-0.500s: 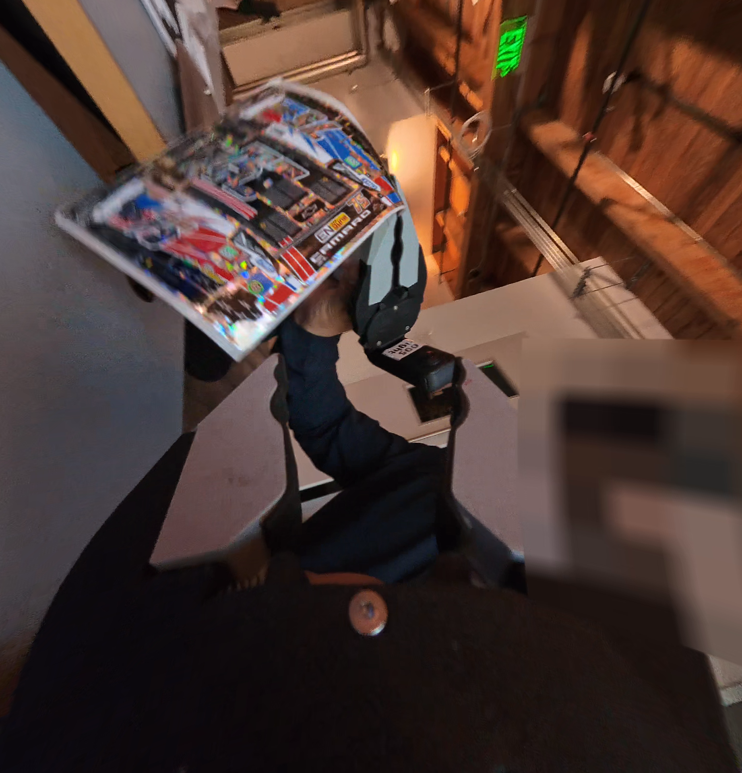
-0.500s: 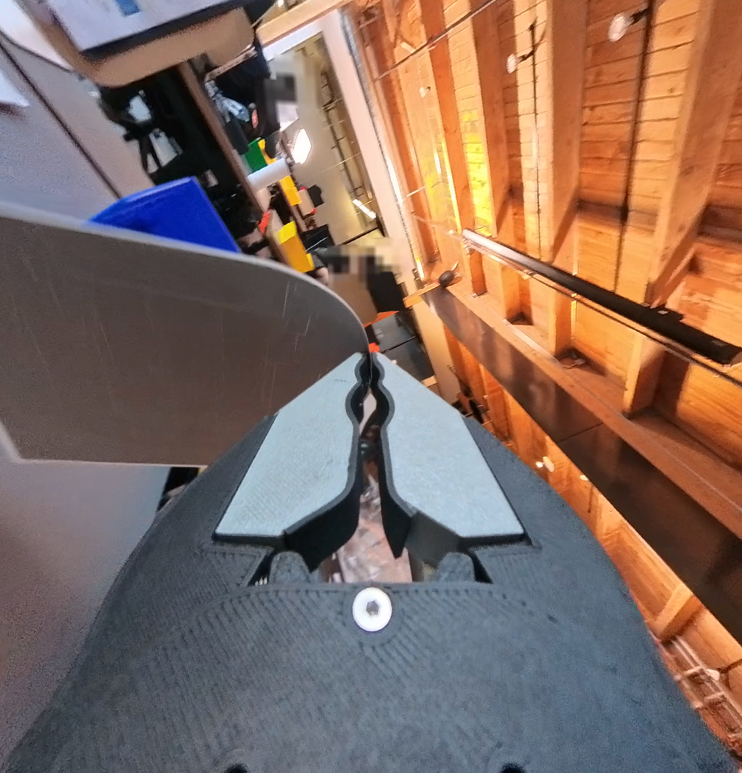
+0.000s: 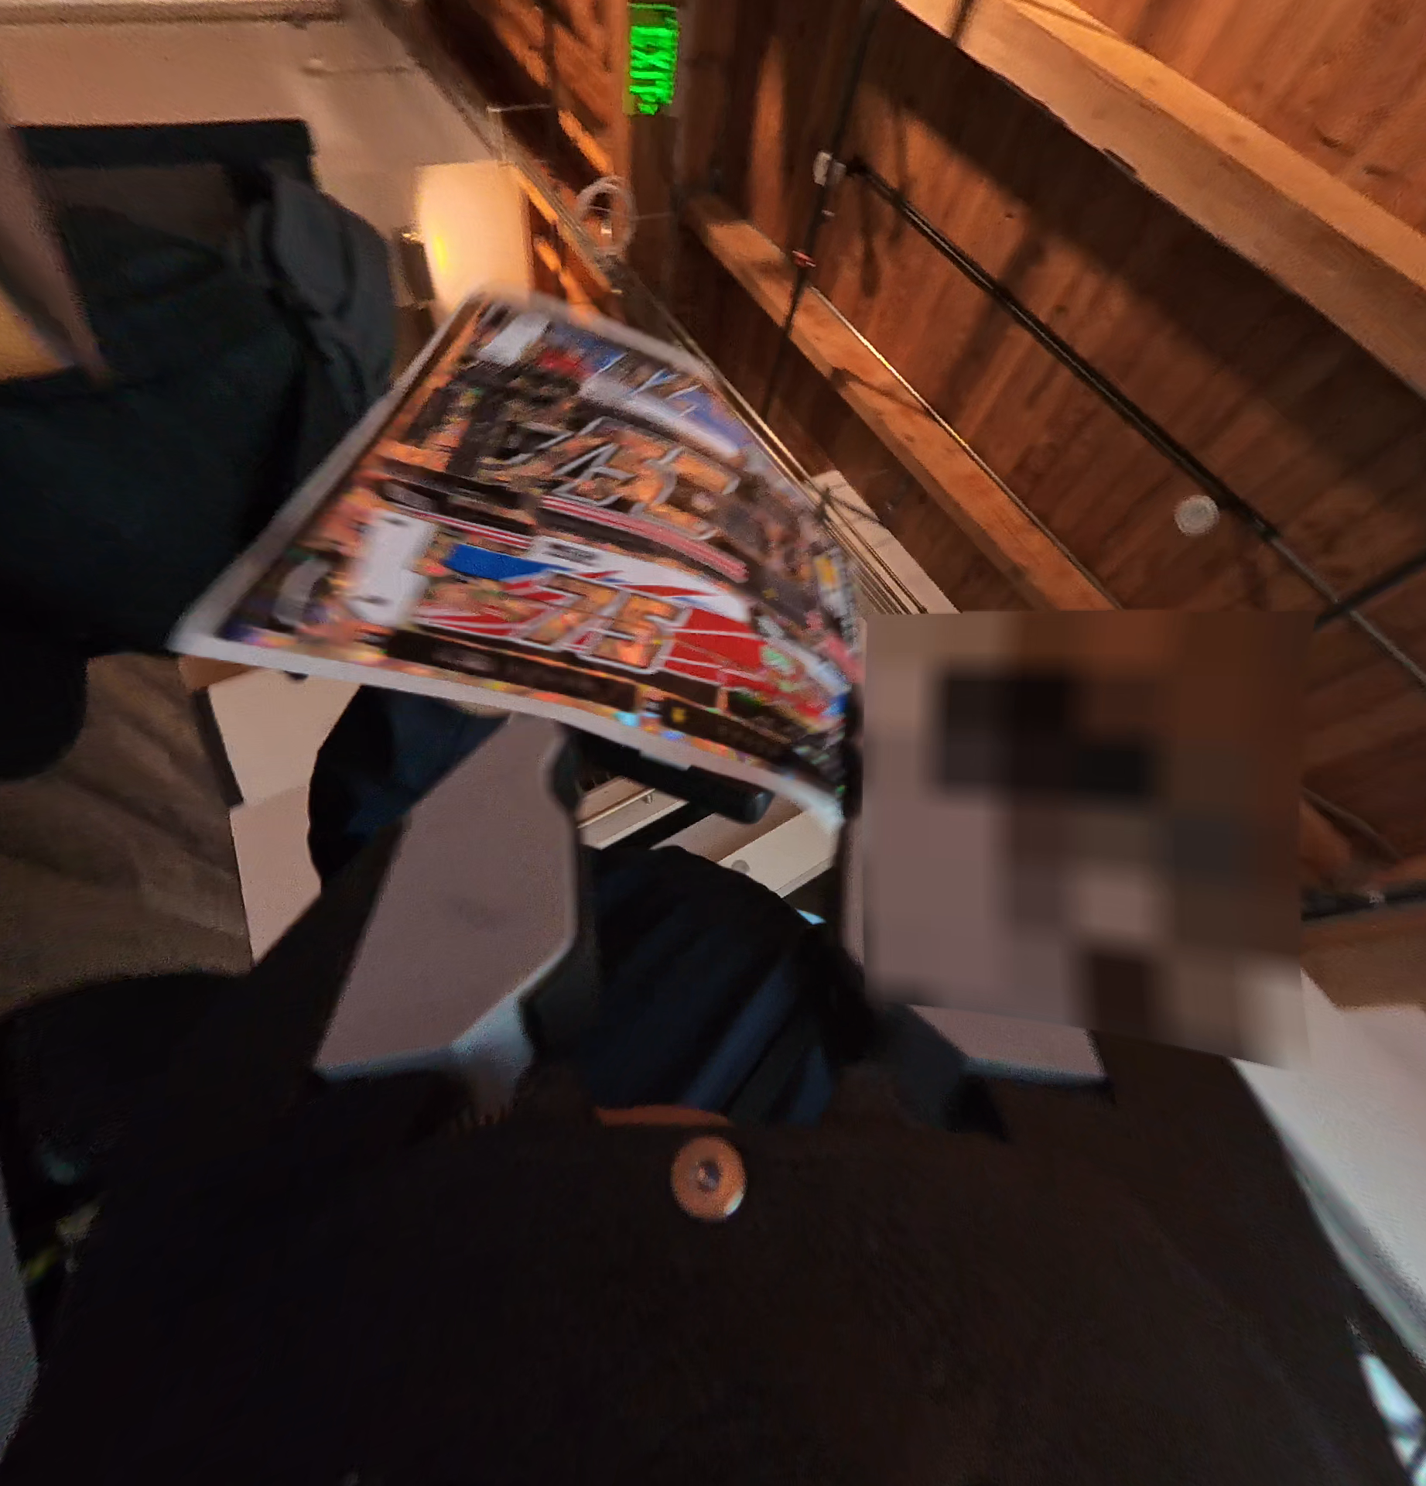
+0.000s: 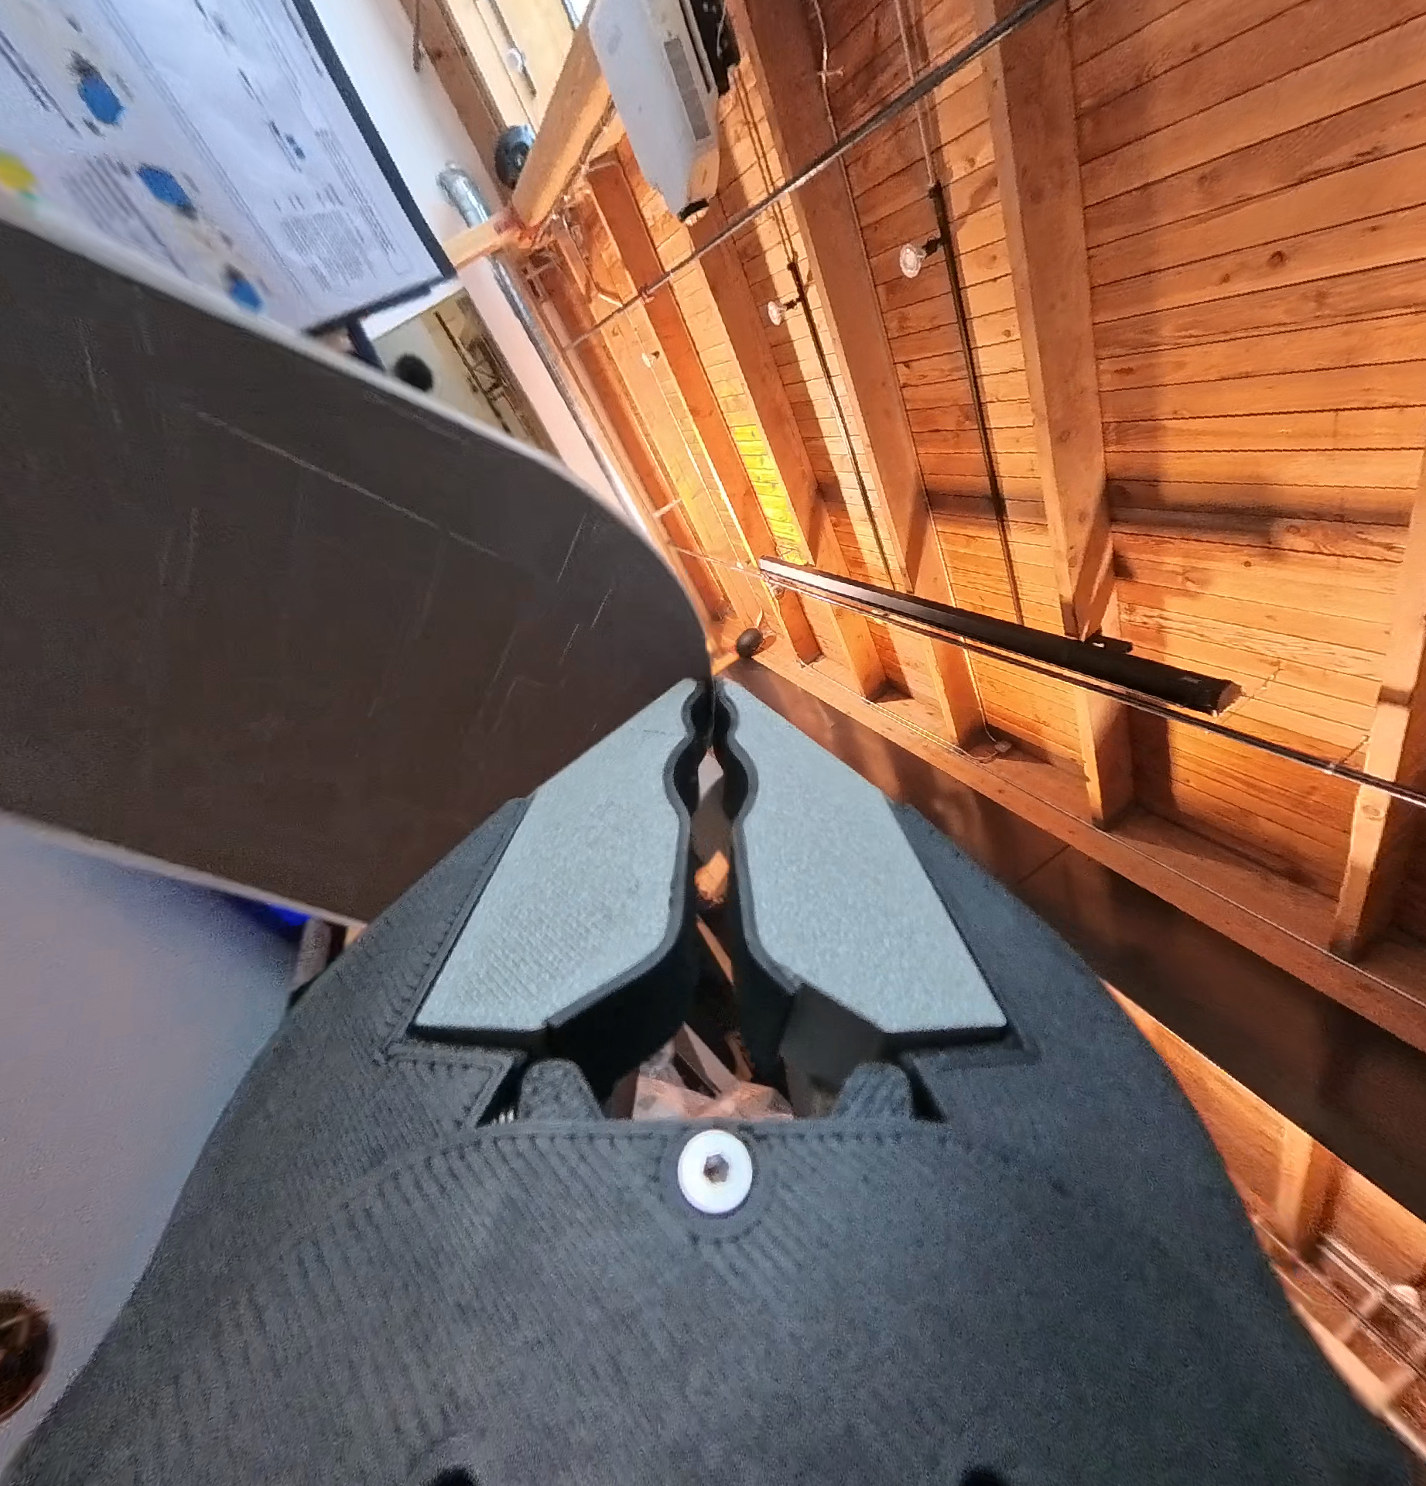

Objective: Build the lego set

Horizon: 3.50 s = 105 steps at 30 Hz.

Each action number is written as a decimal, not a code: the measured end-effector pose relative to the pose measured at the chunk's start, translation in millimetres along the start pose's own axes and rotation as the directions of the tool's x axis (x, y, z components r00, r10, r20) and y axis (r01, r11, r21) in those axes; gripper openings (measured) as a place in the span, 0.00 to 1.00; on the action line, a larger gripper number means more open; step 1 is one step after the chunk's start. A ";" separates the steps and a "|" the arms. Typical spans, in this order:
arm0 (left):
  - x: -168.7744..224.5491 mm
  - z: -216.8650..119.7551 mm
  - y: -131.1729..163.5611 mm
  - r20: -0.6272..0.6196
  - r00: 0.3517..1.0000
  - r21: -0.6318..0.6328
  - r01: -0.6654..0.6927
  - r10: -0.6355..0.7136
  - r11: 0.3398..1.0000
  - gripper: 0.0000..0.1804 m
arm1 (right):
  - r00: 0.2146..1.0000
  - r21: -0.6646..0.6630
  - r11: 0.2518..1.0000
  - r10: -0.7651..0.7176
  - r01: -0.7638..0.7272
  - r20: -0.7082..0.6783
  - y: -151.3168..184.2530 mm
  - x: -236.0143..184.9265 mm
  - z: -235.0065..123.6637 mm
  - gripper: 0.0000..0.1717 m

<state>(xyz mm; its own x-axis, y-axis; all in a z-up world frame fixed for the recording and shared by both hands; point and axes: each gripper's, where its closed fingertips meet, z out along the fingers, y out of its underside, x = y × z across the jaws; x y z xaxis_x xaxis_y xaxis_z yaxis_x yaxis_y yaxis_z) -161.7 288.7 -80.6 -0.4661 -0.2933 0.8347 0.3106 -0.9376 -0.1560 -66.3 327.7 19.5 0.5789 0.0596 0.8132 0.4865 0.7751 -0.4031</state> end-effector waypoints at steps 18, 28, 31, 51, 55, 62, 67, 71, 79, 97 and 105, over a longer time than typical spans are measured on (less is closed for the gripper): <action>-19.2 -76.8 5.3 0.422 0.457 -0.663 -0.433 0.783 0.611 0.00 | 0.339 -0.520 0.665 0.734 -0.536 0.589 64.4 -189.4 -73.2 0.19; 0.4 -75.6 63.2 0.002 0.415 -0.774 -0.576 0.910 0.264 0.00 | -0.431 -0.778 0.113 0.779 -0.618 0.456 53.6 -220.7 -15.9 0.51; 4.7 -79.9 64.1 -0.012 0.373 -0.789 -0.574 0.928 0.221 0.00 | -0.555 -0.796 0.132 0.650 -0.590 0.519 27.0 -222.8 -17.3 0.53; 40.0 -108.3 -24.0 0.396 0.018 -0.852 -0.366 0.918 0.375 0.35 | -0.651 -0.874 0.240 0.591 -0.422 0.476 11.6 -195.5 -19.8 0.00; 50.5 -73.7 -38.5 0.371 0.002 -0.874 -0.339 0.929 0.349 0.35 | -0.636 -0.873 0.321 0.598 -0.367 0.488 11.5 -192.2 -23.5 0.00; 4.5 -34.2 -54.8 0.256 0.057 -0.949 -0.174 0.965 0.262 0.35 | -0.679 -0.838 0.434 0.508 -0.329 0.530 -2.1 -172.5 -33.1 0.00; -21.5 -23.5 -36.5 0.142 0.225 -0.982 -0.089 0.964 0.165 0.33 | -0.677 -0.799 0.497 0.460 -0.339 0.574 -3.4 -160.3 -44.2 0.00; -32.7 -23.0 -10.9 0.131 0.371 -0.989 -0.015 0.919 0.147 0.03 | -0.625 -0.778 0.526 0.491 -0.344 0.608 7.4 -157.8 -41.8 0.00; -12.0 -7.6 -36.9 0.517 0.564 -0.657 -0.220 0.644 0.721 0.00 | 0.026 -0.687 0.573 0.776 -0.446 0.631 65.3 -142.6 7.6 0.20; -8.7 -10.5 -12.7 0.446 0.733 -0.526 -0.249 0.514 0.813 0.00 | 0.361 -0.580 0.650 0.757 -0.491 0.544 59.6 -114.2 18.3 0.34; 11.1 -24.9 -21.8 0.420 0.760 -0.427 -0.317 0.496 0.847 0.00 | 0.108 -0.664 0.431 0.876 -0.611 0.469 71.3 -110.9 19.1 0.30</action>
<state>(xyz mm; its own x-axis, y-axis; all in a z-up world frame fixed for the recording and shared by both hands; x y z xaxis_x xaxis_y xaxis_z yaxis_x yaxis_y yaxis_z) -194.2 301.2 -81.1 0.1474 -0.6098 0.7787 0.0568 -0.7808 -0.6222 -108.2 388.3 -91.5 0.1818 0.9810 -0.0683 0.2908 -0.1200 -0.9492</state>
